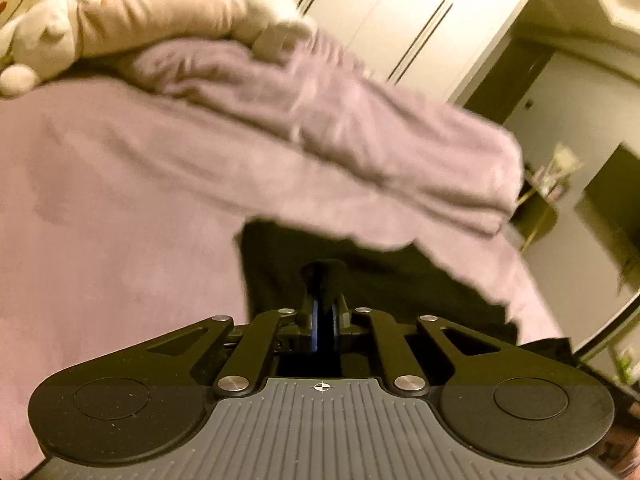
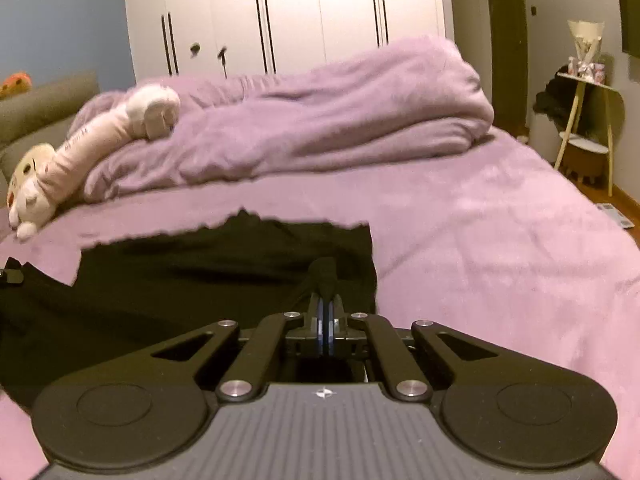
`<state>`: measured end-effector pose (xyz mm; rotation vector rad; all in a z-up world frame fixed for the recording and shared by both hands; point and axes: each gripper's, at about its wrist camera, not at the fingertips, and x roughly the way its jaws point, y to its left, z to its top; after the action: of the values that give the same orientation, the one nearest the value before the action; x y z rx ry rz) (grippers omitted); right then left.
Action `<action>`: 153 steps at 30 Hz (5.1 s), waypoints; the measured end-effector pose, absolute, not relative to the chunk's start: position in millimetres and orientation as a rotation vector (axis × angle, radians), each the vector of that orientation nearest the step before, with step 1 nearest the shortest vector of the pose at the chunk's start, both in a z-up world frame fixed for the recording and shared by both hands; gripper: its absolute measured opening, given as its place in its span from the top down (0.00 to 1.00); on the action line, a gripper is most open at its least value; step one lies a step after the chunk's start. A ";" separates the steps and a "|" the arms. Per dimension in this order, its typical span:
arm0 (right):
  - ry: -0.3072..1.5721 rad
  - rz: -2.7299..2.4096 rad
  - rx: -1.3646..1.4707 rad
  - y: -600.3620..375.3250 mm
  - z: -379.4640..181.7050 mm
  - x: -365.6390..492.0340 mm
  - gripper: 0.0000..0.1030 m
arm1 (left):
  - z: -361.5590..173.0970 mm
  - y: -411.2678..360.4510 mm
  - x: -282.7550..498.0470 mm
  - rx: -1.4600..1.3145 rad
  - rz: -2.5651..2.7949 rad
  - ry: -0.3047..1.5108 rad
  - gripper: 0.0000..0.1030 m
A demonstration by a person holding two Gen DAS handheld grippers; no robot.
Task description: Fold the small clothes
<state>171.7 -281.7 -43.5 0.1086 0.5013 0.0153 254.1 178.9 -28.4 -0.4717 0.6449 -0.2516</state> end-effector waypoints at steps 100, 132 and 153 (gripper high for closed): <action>0.648 0.117 0.240 -325.2 -109.3 204.1 0.69 | -105.4 164.0 283.2 -0.397 -0.154 0.972 0.52; 0.572 0.201 0.070 -136.2 -101.8 234.7 0.93 | -139.4 200.1 278.2 -0.940 -0.146 0.919 0.66; 0.563 0.164 -0.046 -123.5 -99.3 217.2 0.97 | -106.5 194.7 284.1 -0.880 -0.168 0.773 0.89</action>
<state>217.2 -123.5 -99.3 -0.0459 0.5630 0.1644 284.1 194.7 -106.5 -0.8805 0.7733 -0.1678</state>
